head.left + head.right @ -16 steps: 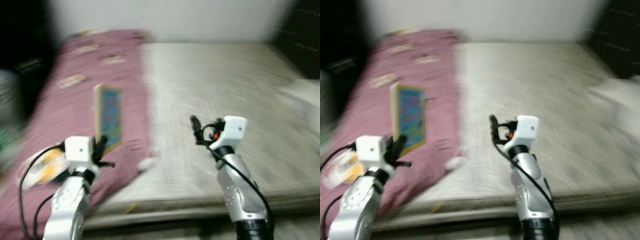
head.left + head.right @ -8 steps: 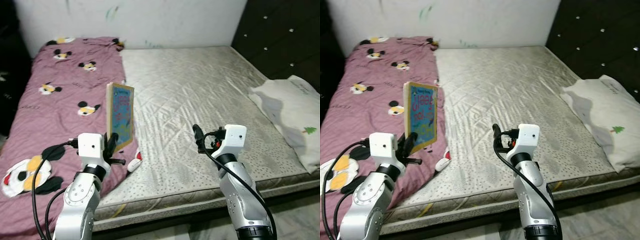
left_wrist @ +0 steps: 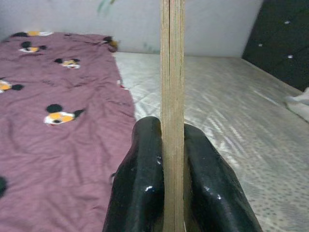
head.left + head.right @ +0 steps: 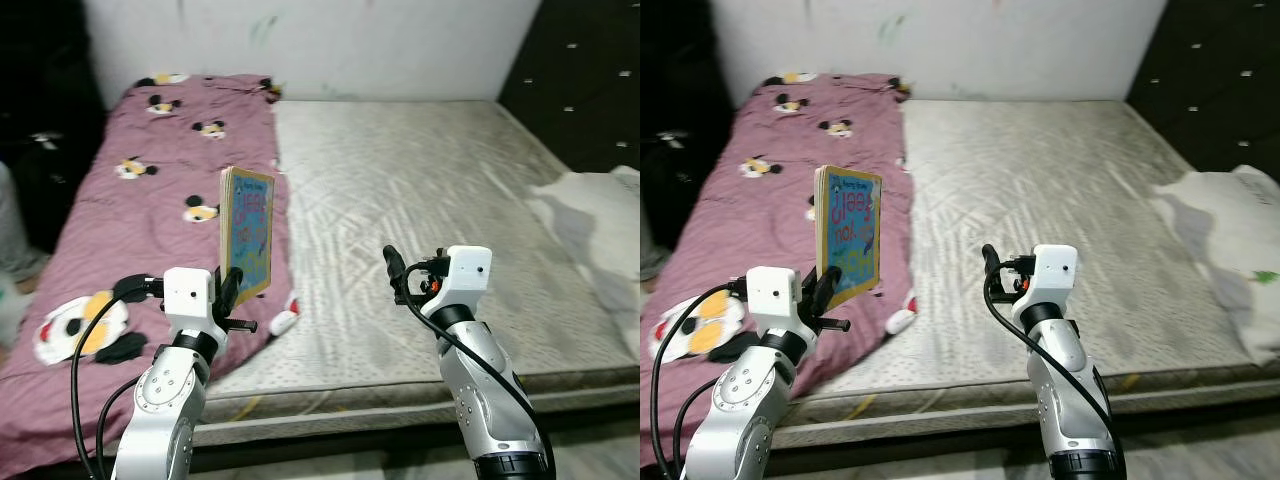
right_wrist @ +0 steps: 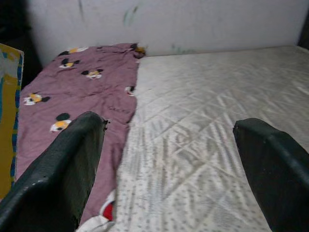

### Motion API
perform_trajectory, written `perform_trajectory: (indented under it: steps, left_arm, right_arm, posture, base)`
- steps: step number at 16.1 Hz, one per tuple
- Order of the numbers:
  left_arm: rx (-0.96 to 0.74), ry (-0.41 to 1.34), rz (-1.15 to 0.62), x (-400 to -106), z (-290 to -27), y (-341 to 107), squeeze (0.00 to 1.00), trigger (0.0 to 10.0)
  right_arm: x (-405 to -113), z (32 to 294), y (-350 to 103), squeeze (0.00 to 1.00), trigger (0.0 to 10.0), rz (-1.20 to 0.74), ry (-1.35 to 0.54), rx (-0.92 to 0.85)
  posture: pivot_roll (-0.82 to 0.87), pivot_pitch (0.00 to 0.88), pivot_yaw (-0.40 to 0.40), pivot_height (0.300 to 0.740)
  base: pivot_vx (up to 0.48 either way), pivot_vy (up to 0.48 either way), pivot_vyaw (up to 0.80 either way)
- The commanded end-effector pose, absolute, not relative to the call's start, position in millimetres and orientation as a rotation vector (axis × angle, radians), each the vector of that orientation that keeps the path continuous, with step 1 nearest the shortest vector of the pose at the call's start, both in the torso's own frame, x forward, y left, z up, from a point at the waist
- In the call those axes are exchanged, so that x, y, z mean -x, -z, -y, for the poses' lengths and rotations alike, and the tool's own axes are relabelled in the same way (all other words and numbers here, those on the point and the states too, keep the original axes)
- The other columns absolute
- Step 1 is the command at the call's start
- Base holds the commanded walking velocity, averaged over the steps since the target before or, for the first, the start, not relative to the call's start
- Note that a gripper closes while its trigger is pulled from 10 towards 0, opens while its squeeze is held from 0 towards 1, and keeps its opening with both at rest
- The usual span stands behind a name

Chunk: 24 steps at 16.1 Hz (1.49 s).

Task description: Clean up the room

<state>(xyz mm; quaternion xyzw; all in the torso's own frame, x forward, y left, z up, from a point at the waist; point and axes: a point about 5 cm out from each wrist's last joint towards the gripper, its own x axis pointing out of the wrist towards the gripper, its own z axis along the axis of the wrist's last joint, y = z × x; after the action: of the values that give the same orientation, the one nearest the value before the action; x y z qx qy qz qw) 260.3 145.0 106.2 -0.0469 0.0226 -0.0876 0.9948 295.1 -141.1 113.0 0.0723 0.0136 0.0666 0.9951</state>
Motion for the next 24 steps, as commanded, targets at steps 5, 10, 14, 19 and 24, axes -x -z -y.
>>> perform_trajectory:
  steps: [5,10,14,19,24]
  left_arm:
    - [0.091,0.186,0.006,-261.1,-141.5,-115.8,0.0,10.0]
    - [0.094,0.189,0.005,-261.5,-141.1,-115.3,0.0,10.0]
    - [0.097,0.192,0.005,-262.1,-139.9,-115.3,0.0,10.0]
    - [0.102,0.179,0.008,-262.3,-140.9,-114.9,0.0,10.0]
    - [0.152,0.169,0.054,-262.4,-150.3,-120.5,0.0,10.0]
  right_arm:
    - [-294.2,145.8,-114.8,0.0,10.0,-0.023,-0.124,-0.132]
    - [-294.3,146.5,-114.2,0.0,10.0,-0.025,-0.124,-0.126]
    - [-294.4,146.8,-114.0,0.0,10.0,-0.024,-0.126,-0.123]
    - [-294.0,146.3,-112.7,0.0,10.0,-0.025,-0.13,-0.115]
    - [-294.7,145.9,-112.1,0.0,10.0,-0.022,-0.134,-0.111]
  posture:
    - [-0.07,0.0,-0.037,0.74]
    - [-0.07,0.0,-0.036,0.74]
    - [-0.08,0.0,-0.035,0.74]
    - [-0.07,0.0,-0.033,0.74]
    - [-0.07,0.0,-0.032,0.74]
  base:
    - [0.0,-0.326,0.0]
    - [0.0,-0.331,0.0]
    - [0.0,-0.331,0.0]
    - [0.0,-0.247,0.0]
    - [0.049,0.0,0.0]
